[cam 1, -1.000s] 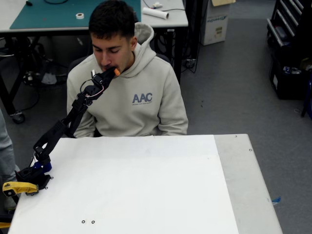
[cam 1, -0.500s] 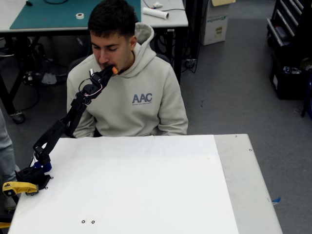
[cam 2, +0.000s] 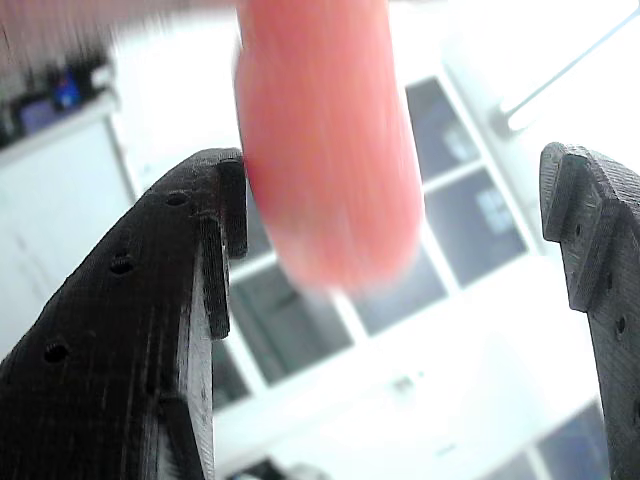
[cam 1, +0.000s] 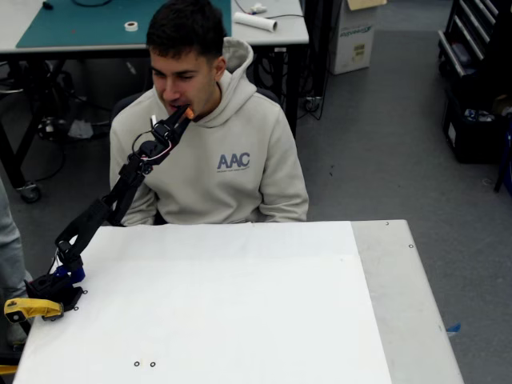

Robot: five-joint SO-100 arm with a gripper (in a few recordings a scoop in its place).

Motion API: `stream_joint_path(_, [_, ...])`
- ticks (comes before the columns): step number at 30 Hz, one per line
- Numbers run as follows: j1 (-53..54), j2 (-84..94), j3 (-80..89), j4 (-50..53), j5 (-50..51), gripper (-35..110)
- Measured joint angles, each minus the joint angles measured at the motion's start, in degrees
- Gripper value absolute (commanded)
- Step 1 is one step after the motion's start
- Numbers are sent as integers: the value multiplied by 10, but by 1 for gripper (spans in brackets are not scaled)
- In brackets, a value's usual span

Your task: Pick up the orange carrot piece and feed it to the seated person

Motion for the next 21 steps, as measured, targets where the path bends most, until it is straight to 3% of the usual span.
stream_joint_path(7, [70,0,0,1,9,19])
stream_joint_path(15, [76,0,0,1,9,-4])
stream_joint_path(21, [79,1,10,1,9,-2])
